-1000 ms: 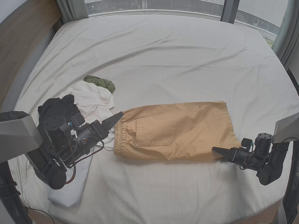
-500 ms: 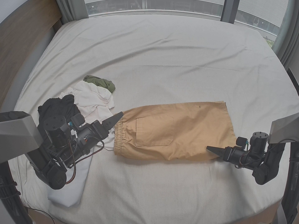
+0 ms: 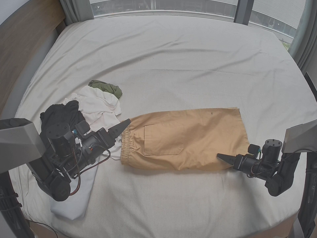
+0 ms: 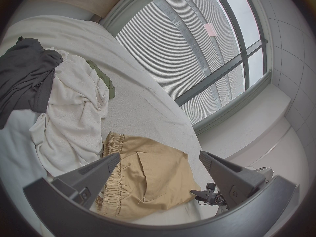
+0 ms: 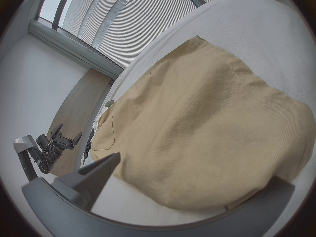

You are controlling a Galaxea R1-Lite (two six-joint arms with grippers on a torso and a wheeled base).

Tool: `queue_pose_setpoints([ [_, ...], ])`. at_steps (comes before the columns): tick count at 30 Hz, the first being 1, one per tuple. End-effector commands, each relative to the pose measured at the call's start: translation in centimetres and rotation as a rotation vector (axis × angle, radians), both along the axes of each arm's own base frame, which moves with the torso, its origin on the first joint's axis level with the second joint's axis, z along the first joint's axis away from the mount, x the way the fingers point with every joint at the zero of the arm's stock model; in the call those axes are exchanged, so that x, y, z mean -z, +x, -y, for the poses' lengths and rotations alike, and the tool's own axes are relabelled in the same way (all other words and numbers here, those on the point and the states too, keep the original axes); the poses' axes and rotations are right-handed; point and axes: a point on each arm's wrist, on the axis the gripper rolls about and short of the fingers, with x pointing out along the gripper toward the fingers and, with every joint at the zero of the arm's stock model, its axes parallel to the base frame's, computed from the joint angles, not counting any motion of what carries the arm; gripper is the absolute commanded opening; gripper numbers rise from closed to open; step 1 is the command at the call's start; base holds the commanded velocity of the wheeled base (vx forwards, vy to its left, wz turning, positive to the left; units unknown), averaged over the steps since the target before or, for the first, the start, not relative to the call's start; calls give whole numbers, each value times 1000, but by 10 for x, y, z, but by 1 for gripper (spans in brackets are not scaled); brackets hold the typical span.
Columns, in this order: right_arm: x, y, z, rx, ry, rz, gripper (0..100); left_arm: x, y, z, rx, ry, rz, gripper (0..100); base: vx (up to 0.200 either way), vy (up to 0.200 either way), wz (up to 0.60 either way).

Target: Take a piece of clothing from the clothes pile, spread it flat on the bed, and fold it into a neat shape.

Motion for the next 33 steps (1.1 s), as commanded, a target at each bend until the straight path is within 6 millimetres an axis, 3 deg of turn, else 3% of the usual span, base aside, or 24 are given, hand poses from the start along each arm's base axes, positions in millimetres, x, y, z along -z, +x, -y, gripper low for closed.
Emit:
queue_pose_setpoints([
  [1,0,-1,0,-2,-1,-1,0,1,0,0,0,-2,-1,100,0,0,0],
  [7,0,-10,-3,-17,-12,-19,0,0,0,0,-1,-2,0,100,0,0,0],
  [18,-6,-55,-9,-93,-180,-9,0,-1,0,0,3,-4,1,100,0,0,0],
  [29,-10,-95,7,-93,-253,-80,0,1,-1,2,10,-2,-5,100,0,0,0],
  [33,-8,-97,12,-81,-268,-94,0,1,-1,2,10,-2,-5,100,0,0,0],
])
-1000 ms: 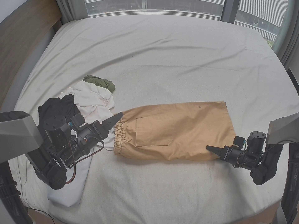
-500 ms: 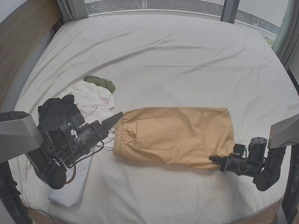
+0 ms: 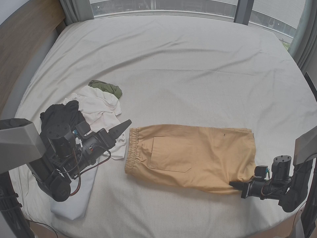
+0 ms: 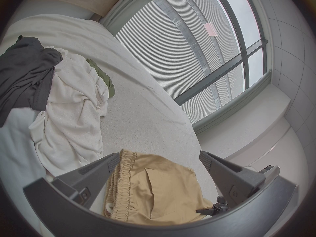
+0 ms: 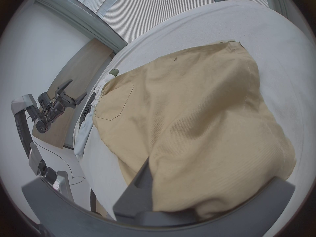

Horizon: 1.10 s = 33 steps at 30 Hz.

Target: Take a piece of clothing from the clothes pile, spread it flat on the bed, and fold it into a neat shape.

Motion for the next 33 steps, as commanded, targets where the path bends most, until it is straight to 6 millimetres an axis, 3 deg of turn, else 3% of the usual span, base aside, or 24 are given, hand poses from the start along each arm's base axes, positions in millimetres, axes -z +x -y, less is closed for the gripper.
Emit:
queue_pose_setpoints([
  [1,-1,-7,7,17,-11,-18,0,1,0,0,1,0,-1,100,0,0,0],
  [20,-5,-38,14,-7,-105,-231,0,3,0,2,6,2,-8,100,0,0,0],
  [31,-3,-38,14,9,-127,-243,0,3,0,3,8,4,-7,100,0,0,0],
  [32,-3,-38,14,9,-127,-245,100,3,0,3,8,4,-7,100,0,0,0],
  [33,-3,-39,14,7,-128,-247,100,3,0,3,8,2,-8,100,0,0,0],
])
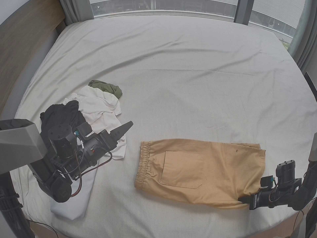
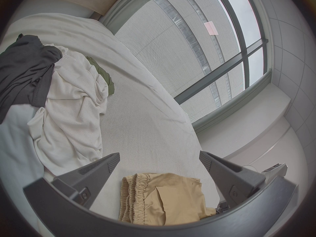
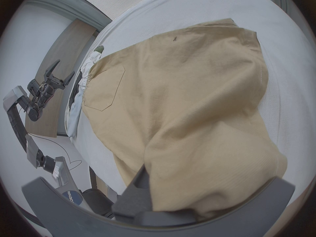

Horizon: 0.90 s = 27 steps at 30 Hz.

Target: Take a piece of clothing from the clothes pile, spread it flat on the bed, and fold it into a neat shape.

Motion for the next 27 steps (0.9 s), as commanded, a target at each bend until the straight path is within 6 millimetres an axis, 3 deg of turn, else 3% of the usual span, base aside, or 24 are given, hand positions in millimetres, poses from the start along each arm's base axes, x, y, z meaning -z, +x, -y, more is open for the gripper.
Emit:
queue_pose_setpoints([
  [1,0,-5,-1,-6,-1,-12,100,0,0,0,0,-1,1,100,0,0,0],
  [9,-12,-5,7,101,-47,55,100,0,0,0,0,-1,1,100,0,0,0],
  [18,-30,-7,46,317,-54,145,100,0,0,0,0,1,2,100,0,0,0],
  [27,-50,-1,64,413,-60,297,100,4,1,0,0,5,-11,100,0,0,0],
])
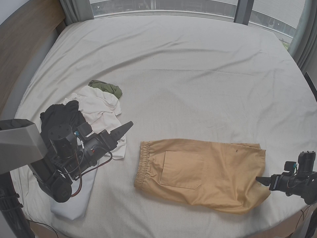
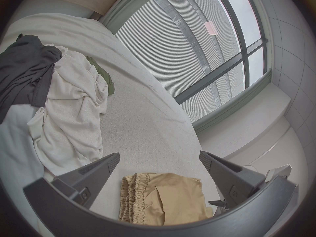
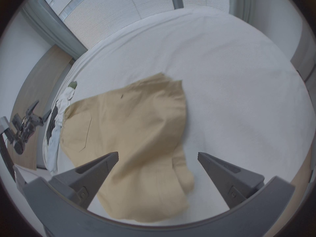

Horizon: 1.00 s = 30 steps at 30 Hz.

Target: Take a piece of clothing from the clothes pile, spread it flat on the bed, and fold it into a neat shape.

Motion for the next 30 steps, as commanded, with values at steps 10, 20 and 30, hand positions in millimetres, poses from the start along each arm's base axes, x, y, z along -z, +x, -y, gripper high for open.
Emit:
queue_pose_setpoints([
  [10,-47,41,0,-48,-25,327,100,11,-3,2,13,14,-44,100,0,0,0],
  [20,-48,73,0,-67,-23,330,100,28,-3,4,18,36,-95,100,0,0,0],
  [30,-28,89,21,-6,-30,310,100,47,-3,13,43,72,-140,100,0,0,0],
])
